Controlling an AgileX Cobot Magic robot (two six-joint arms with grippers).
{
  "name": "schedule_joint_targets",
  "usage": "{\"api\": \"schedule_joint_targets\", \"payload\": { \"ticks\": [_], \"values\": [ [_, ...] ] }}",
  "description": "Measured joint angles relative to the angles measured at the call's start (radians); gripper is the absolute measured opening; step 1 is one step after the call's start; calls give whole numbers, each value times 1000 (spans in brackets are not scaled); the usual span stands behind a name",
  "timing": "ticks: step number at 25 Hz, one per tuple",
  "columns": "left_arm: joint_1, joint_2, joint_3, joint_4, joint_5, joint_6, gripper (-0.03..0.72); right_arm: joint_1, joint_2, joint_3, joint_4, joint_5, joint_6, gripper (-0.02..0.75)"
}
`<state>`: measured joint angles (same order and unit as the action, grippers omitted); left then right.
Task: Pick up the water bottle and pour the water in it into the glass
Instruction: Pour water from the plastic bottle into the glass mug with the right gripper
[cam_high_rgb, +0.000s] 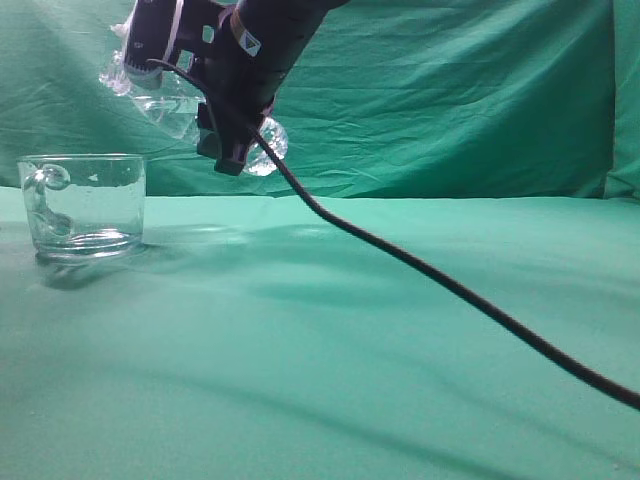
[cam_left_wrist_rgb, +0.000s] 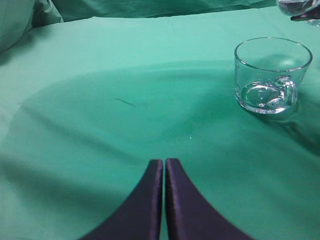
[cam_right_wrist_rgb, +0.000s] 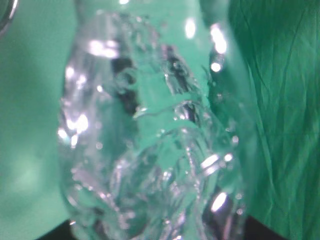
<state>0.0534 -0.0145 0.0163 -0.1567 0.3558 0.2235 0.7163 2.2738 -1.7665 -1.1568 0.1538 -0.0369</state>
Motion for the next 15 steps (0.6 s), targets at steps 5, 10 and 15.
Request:
{"api": "schedule_joint_targets", "payload": {
  "ticks": [5, 10, 15],
  "values": [
    [0, 0, 0, 0, 0, 0, 0, 0, 0, 0, -111, -4, 0, 258],
    [0, 0, 0, 0, 0, 0, 0, 0, 0, 0, -197, -17, 0, 258],
    [0, 0, 0, 0, 0, 0, 0, 0, 0, 0, -268, -21, 2, 258]
  ]
}}
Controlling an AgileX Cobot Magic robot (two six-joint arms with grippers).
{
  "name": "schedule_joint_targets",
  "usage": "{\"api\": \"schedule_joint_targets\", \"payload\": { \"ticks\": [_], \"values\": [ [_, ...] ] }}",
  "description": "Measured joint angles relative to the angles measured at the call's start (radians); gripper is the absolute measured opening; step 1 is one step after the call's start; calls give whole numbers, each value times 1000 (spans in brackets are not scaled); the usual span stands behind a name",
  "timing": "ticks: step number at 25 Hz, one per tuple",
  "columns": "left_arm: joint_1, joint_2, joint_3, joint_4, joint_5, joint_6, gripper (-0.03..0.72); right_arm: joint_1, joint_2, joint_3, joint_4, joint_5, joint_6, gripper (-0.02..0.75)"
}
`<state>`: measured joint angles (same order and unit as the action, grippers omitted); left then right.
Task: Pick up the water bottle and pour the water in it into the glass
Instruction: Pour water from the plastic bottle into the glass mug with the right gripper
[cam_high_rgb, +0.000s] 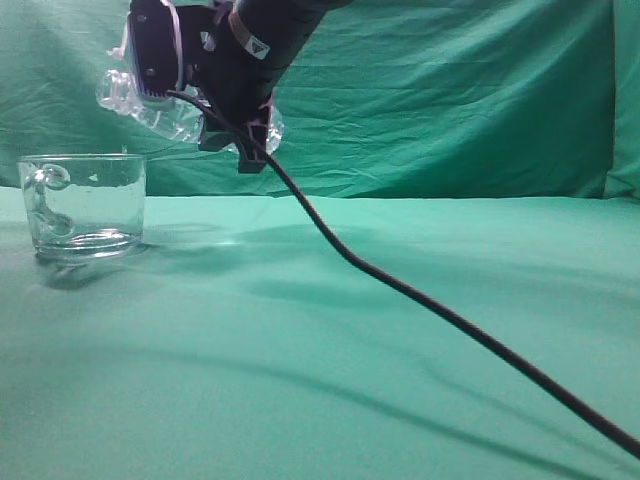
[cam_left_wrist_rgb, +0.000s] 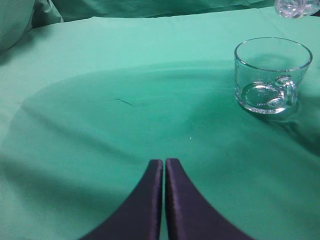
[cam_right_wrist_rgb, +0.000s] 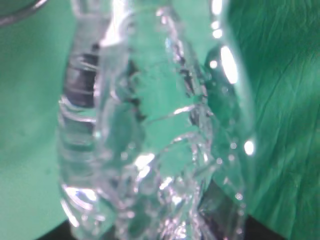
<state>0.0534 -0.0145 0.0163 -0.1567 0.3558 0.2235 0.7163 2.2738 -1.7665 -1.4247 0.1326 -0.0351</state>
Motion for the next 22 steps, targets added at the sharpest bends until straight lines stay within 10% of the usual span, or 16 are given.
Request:
{"api": "schedule_joint_targets", "payload": {
  "ticks": [22],
  "values": [
    [0, 0, 0, 0, 0, 0, 0, 0, 0, 0, -95, 25, 20, 258]
  ]
}}
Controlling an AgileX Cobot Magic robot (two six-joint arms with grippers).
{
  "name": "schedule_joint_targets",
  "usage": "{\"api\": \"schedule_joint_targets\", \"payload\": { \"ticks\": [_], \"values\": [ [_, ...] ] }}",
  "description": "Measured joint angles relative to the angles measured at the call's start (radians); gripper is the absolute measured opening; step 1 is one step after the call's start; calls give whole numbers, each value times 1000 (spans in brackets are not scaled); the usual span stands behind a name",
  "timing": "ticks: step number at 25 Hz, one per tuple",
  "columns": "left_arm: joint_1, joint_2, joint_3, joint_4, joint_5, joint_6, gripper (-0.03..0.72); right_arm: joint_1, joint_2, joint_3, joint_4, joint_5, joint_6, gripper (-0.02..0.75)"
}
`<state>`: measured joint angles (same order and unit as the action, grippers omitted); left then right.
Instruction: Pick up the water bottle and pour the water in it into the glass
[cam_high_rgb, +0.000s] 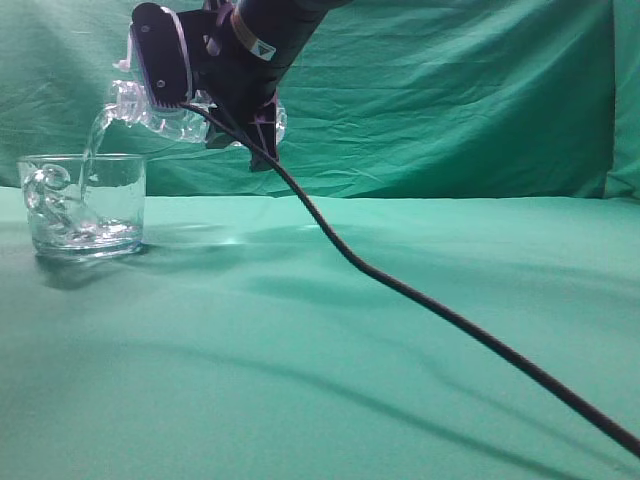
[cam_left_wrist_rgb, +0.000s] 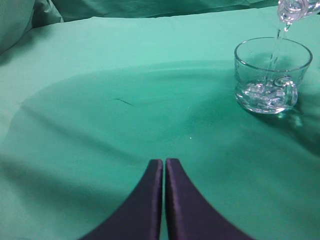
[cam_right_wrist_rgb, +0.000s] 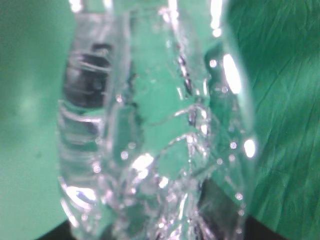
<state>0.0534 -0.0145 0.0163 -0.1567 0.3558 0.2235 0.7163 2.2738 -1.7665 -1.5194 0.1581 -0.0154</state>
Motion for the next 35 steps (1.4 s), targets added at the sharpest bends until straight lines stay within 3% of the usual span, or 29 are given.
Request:
{"api": "schedule_joint_targets", "payload": {
  "ticks": [12, 23, 25, 29, 35],
  "values": [
    [0, 0, 0, 0, 0, 0, 0, 0, 0, 0, 4, 0, 44, 258],
    [0, 0, 0, 0, 0, 0, 0, 2, -2, 0, 31, 6, 753, 258],
    [0, 0, 0, 0, 0, 0, 0, 4, -20, 0, 106, 31, 869, 258],
    [0, 0, 0, 0, 0, 0, 0, 18, -116, 0, 358, 199, 917, 258],
    [0, 0, 0, 0, 0, 0, 0, 14, -281, 13, 837, 439, 516, 258]
  ]
}}
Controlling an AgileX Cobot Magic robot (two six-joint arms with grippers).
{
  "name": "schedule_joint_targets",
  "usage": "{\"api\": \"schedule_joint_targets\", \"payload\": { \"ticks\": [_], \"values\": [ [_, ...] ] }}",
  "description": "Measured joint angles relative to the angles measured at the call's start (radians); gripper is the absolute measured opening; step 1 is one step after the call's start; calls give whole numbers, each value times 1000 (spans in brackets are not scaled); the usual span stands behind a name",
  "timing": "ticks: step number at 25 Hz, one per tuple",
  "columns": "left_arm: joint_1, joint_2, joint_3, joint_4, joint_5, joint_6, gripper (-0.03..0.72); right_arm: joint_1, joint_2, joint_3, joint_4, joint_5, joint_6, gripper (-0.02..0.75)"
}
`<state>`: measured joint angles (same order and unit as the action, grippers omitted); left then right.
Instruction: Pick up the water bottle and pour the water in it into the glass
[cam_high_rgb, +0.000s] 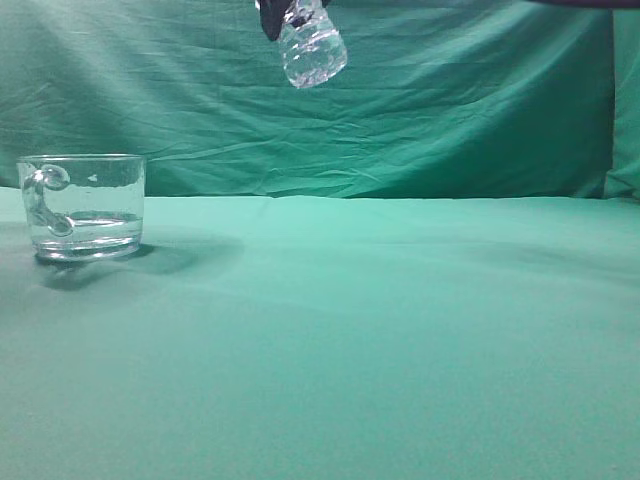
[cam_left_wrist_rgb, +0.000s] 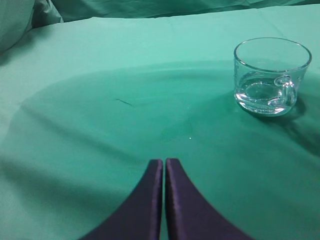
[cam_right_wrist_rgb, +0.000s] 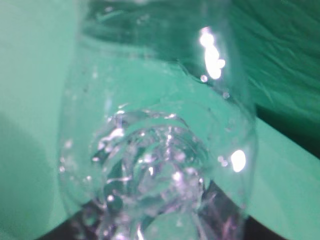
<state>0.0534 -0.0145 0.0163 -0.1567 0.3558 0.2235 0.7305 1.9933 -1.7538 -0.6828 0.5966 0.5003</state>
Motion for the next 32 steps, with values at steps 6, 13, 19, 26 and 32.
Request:
{"api": "schedule_joint_targets", "payload": {
  "ticks": [6, 13, 19, 26, 32],
  "values": [
    [0, 0, 0, 0, 0, 0, 0, -30, -195, 193, 311, 7, -214, 258],
    [0, 0, 0, 0, 0, 0, 0, -179, -481, 601, 380, -300, -231, 258],
    [0, 0, 0, 0, 0, 0, 0, -339, -625, 922, 406, -661, -205, 258],
    [0, 0, 0, 0, 0, 0, 0, -493, -602, 1138, 409, -918, -119, 258],
    [0, 0, 0, 0, 0, 0, 0, -503, -450, 1151, 382, -1054, -114, 258]
  ]
}}
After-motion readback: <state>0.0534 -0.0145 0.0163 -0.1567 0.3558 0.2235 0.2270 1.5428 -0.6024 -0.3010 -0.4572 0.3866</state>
